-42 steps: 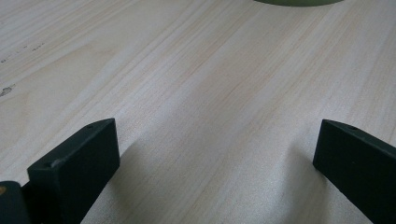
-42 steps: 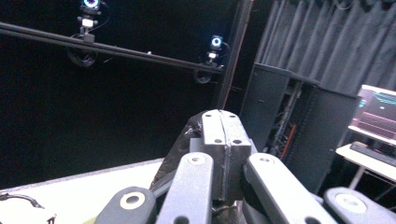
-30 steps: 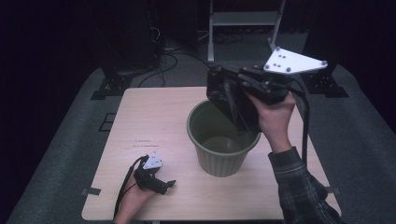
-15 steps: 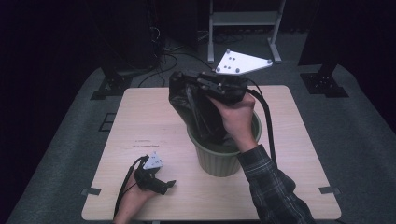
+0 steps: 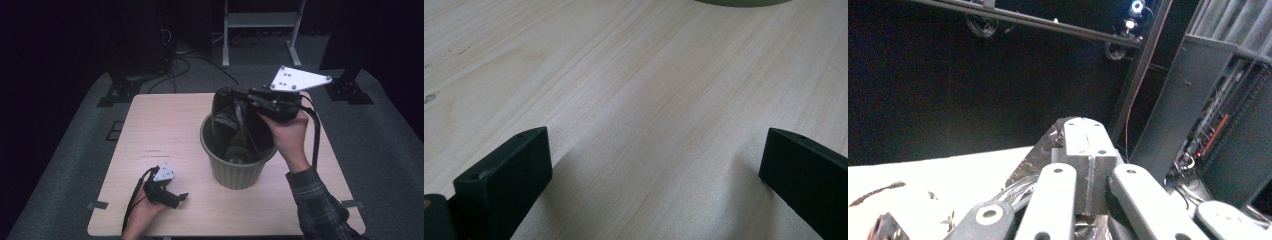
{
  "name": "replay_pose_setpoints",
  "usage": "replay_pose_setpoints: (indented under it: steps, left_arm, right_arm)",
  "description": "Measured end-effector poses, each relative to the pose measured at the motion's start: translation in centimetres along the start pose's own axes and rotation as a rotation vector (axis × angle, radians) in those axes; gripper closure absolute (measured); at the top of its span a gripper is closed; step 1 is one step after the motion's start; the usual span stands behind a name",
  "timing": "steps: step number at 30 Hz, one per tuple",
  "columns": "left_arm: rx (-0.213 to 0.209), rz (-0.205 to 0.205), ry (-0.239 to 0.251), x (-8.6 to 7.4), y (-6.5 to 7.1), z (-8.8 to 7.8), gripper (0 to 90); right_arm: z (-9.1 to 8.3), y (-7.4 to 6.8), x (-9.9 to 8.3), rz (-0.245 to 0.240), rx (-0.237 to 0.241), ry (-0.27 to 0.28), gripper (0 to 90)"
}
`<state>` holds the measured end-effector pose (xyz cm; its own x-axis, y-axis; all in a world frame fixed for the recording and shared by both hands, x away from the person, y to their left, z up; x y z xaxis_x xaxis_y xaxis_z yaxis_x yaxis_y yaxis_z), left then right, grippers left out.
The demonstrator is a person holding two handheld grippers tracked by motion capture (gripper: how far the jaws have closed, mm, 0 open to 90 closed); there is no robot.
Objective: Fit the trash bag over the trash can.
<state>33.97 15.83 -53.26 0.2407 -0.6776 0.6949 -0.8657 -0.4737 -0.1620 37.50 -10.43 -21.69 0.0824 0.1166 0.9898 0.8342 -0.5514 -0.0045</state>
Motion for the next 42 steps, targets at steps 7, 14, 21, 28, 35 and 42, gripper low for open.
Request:
replay_pose_setpoints:
  steps: [7,14,21,28,35,42]
  left_arm:
    - [0.003,-0.003,-0.001,0.0,0.0,0.0,0.0]
    - [0.005,-0.006,-0.001,0.0,0.0,0.0,0.0]
    - [0.006,-0.007,-0.002,0.0,-0.1,0.0,0.0]
    - [0.007,-0.008,-0.002,0.0,-0.1,0.0,0.0]
    - [0.008,-0.009,-0.002,0.0,-0.1,0.0,0.0]
    - [0.009,-0.012,-0.002,0.0,-0.1,0.0,0.0]
  right_arm:
    - [-3.8,1.6,-2.0,0.001,-0.042,-0.040,90.0]
    - [-6.2,2.5,-5.6,0.035,-0.068,-0.095,90.0]
    - [-7.4,3.7,-8.6,0.104,-0.068,-0.120,90.0]
    - [-7.5,4.5,-10.2,0.146,-0.082,-0.128,77.7]
    - [-9.5,4.8,-10.6,0.175,-0.114,-0.100,67.1]
    - [-11.8,4.2,-11.4,0.183,-0.127,-0.086,64.7]
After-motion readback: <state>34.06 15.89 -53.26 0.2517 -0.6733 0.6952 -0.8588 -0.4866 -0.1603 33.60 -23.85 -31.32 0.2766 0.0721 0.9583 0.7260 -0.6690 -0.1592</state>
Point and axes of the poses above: each handheld gripper's, and its own axes: z roughly forward along the jaws, x roughly out of its top, y roughly to its right, the point moved 7 cm from there along z, roughly forward along the jaws, and after that the axes turned 12 degrees about z, right-handed, at the moved point
